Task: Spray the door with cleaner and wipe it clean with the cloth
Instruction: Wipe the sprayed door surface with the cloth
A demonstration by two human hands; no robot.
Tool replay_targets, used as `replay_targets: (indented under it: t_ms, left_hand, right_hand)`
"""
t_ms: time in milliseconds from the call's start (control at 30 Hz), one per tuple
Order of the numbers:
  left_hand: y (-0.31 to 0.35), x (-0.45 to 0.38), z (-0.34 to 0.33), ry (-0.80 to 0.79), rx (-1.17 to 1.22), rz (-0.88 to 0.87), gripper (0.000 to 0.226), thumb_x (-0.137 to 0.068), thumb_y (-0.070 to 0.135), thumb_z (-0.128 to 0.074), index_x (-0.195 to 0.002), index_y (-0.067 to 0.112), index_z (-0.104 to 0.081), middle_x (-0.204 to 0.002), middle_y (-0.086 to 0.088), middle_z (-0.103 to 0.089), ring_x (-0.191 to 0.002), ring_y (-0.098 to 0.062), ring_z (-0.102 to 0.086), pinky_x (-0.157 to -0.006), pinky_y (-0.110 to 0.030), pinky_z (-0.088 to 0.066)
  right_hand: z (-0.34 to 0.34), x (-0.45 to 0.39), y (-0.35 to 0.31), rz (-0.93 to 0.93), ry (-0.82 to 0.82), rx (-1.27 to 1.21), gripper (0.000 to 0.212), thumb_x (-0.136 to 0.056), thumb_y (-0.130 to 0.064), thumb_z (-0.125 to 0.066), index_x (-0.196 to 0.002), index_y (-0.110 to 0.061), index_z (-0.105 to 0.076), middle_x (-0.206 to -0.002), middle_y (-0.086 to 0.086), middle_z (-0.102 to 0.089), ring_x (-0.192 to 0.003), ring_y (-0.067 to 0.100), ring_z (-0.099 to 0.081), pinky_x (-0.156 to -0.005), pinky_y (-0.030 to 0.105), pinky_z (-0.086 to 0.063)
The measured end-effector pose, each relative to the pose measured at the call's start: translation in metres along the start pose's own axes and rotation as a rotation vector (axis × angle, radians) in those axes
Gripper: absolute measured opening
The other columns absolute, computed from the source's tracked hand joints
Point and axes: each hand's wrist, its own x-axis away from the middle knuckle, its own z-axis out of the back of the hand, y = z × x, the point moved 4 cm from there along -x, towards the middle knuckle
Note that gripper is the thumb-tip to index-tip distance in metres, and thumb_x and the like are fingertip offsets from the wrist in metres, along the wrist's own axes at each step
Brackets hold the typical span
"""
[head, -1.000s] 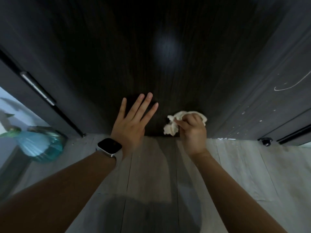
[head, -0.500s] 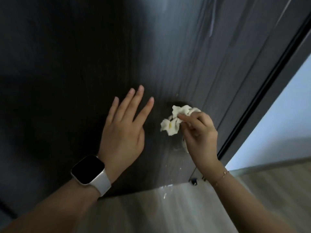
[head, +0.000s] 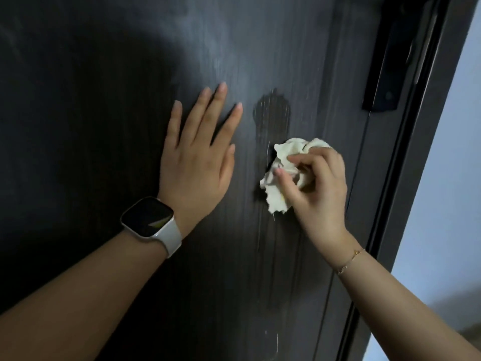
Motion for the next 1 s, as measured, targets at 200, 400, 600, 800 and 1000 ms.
replay_targets:
  t_ms: [200,400,600,800,1000]
  left_hand:
    - [-0.001,0.003,-0.010,0.023,-0.131,-0.034,0.054,-0.100,0.025,-0.038,-0.152,0.016,-0.027,-0.161,-0.011,-0.018,-0.148,-0.031,-0.015,-0.119,-0.055,-0.011]
    - [0.001,0.003,-0.011,0.043,-0.131,-0.014,0.053,-0.101,0.024,-0.036,-0.153,0.017,-0.027,-0.160,-0.011,-0.019,-0.148,-0.031,-0.016,-0.119,-0.055,-0.011]
    - [0.000,0.003,-0.010,0.047,-0.122,-0.019,0.053,-0.101,0.025,-0.036,-0.153,0.017,-0.028,-0.161,-0.010,-0.019,-0.149,-0.030,-0.015,-0.119,-0.053,-0.009]
    - [-0.001,0.003,-0.010,0.050,-0.105,-0.018,0.051,-0.102,0.025,-0.032,-0.153,0.017,-0.029,-0.160,-0.011,-0.019,-0.148,-0.030,-0.016,-0.119,-0.054,-0.009]
    - [0.001,0.003,-0.010,0.059,-0.123,-0.016,0.052,-0.102,0.025,-0.032,-0.153,0.018,-0.026,-0.161,-0.010,-0.018,-0.149,-0.030,-0.015,-0.119,-0.053,-0.010]
  right_hand:
    - [-0.010,0.021,0.012,0.137,-0.023,-0.042,0.020,-0.087,0.000,-0.066,-0.105,-0.007,-0.066,-0.101,-0.012,-0.054,-0.097,0.012,-0.054,-0.084,0.029,-0.045]
    - [-0.001,0.036,0.010,0.357,-0.329,0.034,0.015,-0.086,0.008,-0.059,-0.097,0.007,-0.069,-0.096,-0.003,-0.048,-0.085,0.015,-0.054,-0.079,0.027,-0.046]
    - [-0.015,-0.061,-0.017,0.267,-0.016,0.093,0.008,-0.085,0.003,-0.070,-0.092,0.001,-0.073,-0.084,0.008,-0.057,-0.083,0.023,-0.055,-0.076,0.032,-0.043]
    - [-0.008,0.029,0.002,0.498,-0.620,0.187,0.024,-0.094,-0.010,-0.051,-0.099,0.003,-0.070,-0.097,0.012,-0.056,-0.083,0.032,-0.055,-0.076,0.039,-0.045]
    - [-0.009,-0.050,-0.017,0.278,-0.175,0.097,0.007,-0.084,0.005,-0.066,-0.078,0.001,-0.070,-0.084,0.002,-0.057,-0.082,0.014,-0.055,-0.076,0.034,-0.045]
